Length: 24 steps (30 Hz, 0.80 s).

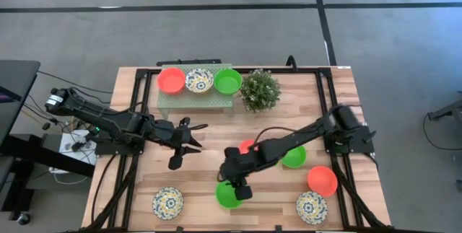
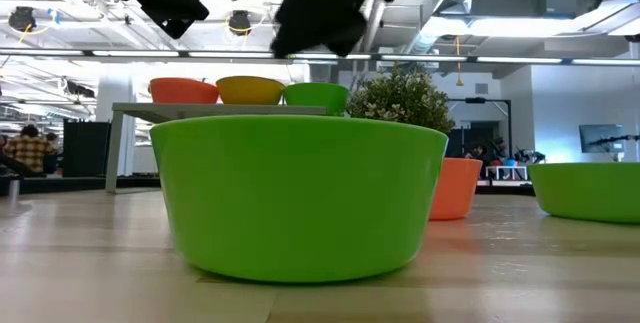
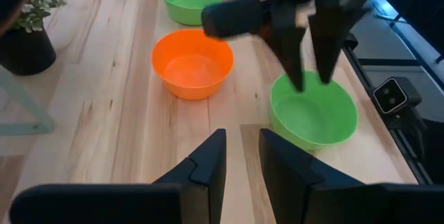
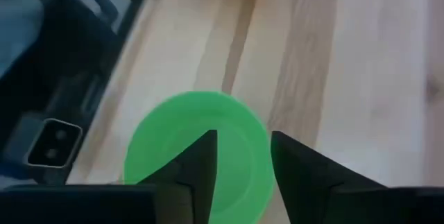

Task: Pick & Place Mini bowls
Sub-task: Stack the green bowl on top of the green bowl on the shelf

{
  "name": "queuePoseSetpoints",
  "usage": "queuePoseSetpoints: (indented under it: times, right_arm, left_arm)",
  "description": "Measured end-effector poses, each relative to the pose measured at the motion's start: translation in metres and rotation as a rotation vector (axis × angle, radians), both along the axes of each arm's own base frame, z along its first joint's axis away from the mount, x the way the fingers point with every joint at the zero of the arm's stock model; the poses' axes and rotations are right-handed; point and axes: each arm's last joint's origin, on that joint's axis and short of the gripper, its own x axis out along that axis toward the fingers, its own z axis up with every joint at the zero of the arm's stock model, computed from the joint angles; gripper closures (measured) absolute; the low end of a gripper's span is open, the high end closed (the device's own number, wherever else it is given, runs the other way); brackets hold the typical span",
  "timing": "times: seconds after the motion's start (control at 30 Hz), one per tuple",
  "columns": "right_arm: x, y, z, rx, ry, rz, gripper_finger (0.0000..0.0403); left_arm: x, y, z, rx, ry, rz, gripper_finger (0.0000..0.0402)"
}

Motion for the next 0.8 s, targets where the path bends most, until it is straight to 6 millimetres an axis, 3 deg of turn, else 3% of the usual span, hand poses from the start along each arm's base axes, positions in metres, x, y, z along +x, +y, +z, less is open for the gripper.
queuePoseSetpoints:
  times: [0.3,0.57,0.8]
  right_arm:
    - [0.025,0.008,-0.037,-0.064,0.194,-0.038,0.0276]
    - [0.027,0.007,-0.056,-0.072,0.270,-0.012,0.0295]
    - [0.030,0.001,-0.053,-0.030,0.265,-0.085,0.0390]
  left_arm:
    - [-0.001,0.000,-0.001,0.004,0.010,-0.001,0.0314]
    - [-0.001,0.000,-0.002,0.006,0.025,0.000,0.0314]
    - [-0.001,0.000,-0.002,0.004,0.026,0.002,0.0314]
